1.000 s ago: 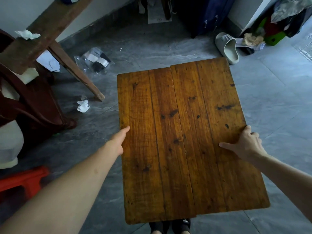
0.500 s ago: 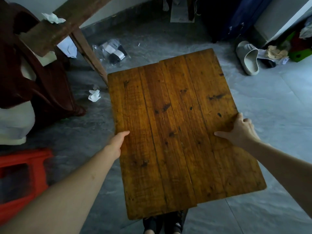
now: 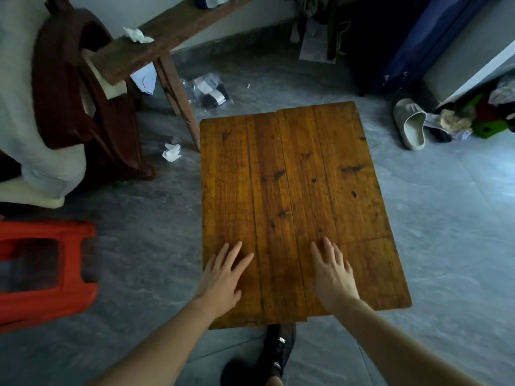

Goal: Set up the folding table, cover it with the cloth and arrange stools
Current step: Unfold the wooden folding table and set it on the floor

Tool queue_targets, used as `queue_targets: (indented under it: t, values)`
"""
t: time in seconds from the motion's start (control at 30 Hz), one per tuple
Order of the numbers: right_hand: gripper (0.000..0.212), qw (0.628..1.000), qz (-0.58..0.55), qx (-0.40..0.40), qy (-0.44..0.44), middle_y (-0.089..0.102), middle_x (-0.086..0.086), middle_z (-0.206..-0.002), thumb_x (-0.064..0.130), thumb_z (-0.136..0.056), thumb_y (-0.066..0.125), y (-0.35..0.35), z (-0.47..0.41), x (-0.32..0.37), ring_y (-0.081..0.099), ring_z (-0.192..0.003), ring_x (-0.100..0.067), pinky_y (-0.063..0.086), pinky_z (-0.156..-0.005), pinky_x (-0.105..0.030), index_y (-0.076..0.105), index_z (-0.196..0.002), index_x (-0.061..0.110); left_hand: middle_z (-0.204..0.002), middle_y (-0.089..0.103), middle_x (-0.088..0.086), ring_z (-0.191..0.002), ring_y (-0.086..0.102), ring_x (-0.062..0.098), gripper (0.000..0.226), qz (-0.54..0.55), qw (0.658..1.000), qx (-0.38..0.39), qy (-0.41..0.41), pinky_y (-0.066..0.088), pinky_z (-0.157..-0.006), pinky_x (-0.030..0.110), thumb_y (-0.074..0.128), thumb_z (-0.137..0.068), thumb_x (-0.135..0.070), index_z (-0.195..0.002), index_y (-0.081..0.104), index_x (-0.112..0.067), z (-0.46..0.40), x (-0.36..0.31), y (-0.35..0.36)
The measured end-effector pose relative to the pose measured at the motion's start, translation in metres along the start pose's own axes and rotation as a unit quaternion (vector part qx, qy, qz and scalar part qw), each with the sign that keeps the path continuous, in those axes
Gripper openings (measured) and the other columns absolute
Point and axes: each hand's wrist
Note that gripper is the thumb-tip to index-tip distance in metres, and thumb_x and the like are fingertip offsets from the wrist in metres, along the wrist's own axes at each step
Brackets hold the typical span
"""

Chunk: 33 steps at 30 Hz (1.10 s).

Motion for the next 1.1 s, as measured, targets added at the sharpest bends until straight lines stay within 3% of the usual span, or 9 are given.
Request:
queue_targets:
  t: [0.17, 0.37, 0.5, 0.6, 0.67, 0.73, 0.77, 0.9, 1.1]
  values:
    - [0.079, 0.999, -0.017, -0.036, -0.004, -0.004, -0.006, -0.163, 0.036, -0.096, 0.055, 0.039, 0.039, -0.004, -0.003, -0.150, -0.027, 0.016, -0.121, -0.046, 0.005, -0.155, 0.023, -0.160, -0.019, -0.008, -0.146, -0.021, 0.023, 0.088, 0.073, 0.996, -0.013, -0.055, 0.012, -0.115, 0.063, 0.053, -0.088, -0.059, -0.154, 0.001, -0.032, 0.020, -0.030, 0.032]
    - [0.080, 0.997, -0.039, -0.064, 0.005, 0.009, -0.003, -0.160, 0.029, -0.090, 0.065, 0.067, 0.080, -0.023, 0.015, -0.146, -0.025, 0.035, -0.113, -0.044, 0.017, -0.153, 0.023, -0.158, 0.018, 0.001, -0.145, 0.016, 0.025, 0.057, 0.290, 0.911, -0.183, -0.229, 0.022, -0.116, 0.047, 0.061, -0.091, -0.039, -0.143, 0.042, -0.025, 0.036, -0.078, 0.061]
    - [0.050, 0.945, -0.268, -0.113, 0.152, 0.033, -0.009, -0.135, 0.024, -0.087, 0.069, 0.080, 0.098, -0.018, 0.043, -0.119, -0.029, 0.045, -0.099, -0.042, 0.043, -0.128, 0.013, -0.127, 0.048, 0.014, -0.119, 0.047, 0.034, 0.036, 0.454, 0.734, -0.294, -0.411, 0.038, -0.094, 0.037, 0.070, -0.085, -0.024, -0.115, 0.057, -0.008, 0.063, -0.108, 0.095]
    - [0.048, 0.805, -0.495, -0.107, 0.309, 0.046, -0.008, -0.121, 0.032, -0.083, 0.075, 0.089, 0.085, -0.017, 0.054, -0.100, -0.023, 0.048, -0.094, -0.042, 0.045, -0.116, 0.012, -0.119, 0.054, 0.011, -0.103, 0.055, 0.027, 0.037, 0.648, 0.535, -0.225, -0.493, 0.039, -0.076, 0.028, 0.066, -0.091, -0.029, -0.113, 0.052, -0.004, 0.065, -0.130, 0.113]
    - [0.050, 0.676, -0.635, -0.077, 0.365, 0.059, -0.008, -0.114, 0.037, -0.080, 0.077, 0.097, 0.071, -0.018, 0.064, -0.099, -0.022, 0.056, -0.089, -0.042, 0.050, -0.115, 0.014, -0.115, 0.060, 0.009, -0.102, 0.060, 0.024, 0.024, 0.790, 0.391, -0.170, -0.441, 0.046, -0.083, 0.033, 0.058, -0.096, -0.033, -0.104, 0.055, -0.011, 0.059, -0.138, 0.119]
    - [0.045, 0.570, -0.738, -0.044, 0.358, 0.065, -0.009, -0.113, 0.035, -0.084, 0.074, 0.098, 0.059, -0.021, 0.068, -0.097, -0.021, 0.060, -0.082, -0.041, 0.056, -0.120, 0.014, -0.120, 0.061, 0.009, -0.105, 0.060, 0.022, 0.027, 0.864, 0.320, -0.133, -0.365, 0.046, -0.093, 0.038, 0.051, -0.099, -0.037, -0.112, 0.056, -0.014, 0.050, -0.143, 0.118]
    - [0.047, 0.547, -0.760, -0.043, 0.348, 0.065, -0.008, -0.115, 0.035, -0.084, 0.075, 0.097, 0.053, -0.023, 0.069, -0.097, -0.021, 0.060, -0.079, -0.040, 0.057, -0.123, 0.015, -0.124, 0.060, 0.010, -0.105, 0.060, 0.021, 0.035, 0.885, 0.297, -0.129, -0.336, 0.045, -0.095, 0.038, 0.050, -0.099, -0.039, -0.121, 0.054, -0.012, 0.043, -0.143, 0.116]
    - [0.069, 0.509, -0.792, -0.044, 0.333, 0.063, -0.009, -0.121, 0.037, -0.075, 0.083, 0.099, 0.041, -0.024, 0.068, -0.097, -0.023, 0.061, -0.072, -0.042, 0.049, -0.133, 0.019, -0.113, 0.061, 0.007, -0.097, 0.060, 0.019, 0.042, 0.902, 0.239, -0.168, -0.317, 0.048, -0.090, 0.035, 0.058, -0.096, -0.032, -0.132, 0.044, -0.015, 0.022, -0.139, 0.103]
    - [0.053, 0.477, -0.807, -0.033, 0.347, 0.070, -0.010, -0.112, 0.038, -0.077, 0.082, 0.097, 0.052, -0.021, 0.072, -0.082, -0.019, 0.061, -0.078, -0.036, 0.058, -0.117, 0.015, -0.121, 0.061, 0.012, -0.097, 0.063, 0.023, 0.048, 0.882, 0.254, -0.172, -0.358, 0.056, -0.069, 0.033, 0.065, -0.091, -0.033, -0.131, 0.050, -0.012, 0.019, -0.141, 0.109]
Point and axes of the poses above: each hand's wrist, its own z-axis away from the middle knuckle, its own y-axis out of the palm, x = y × z
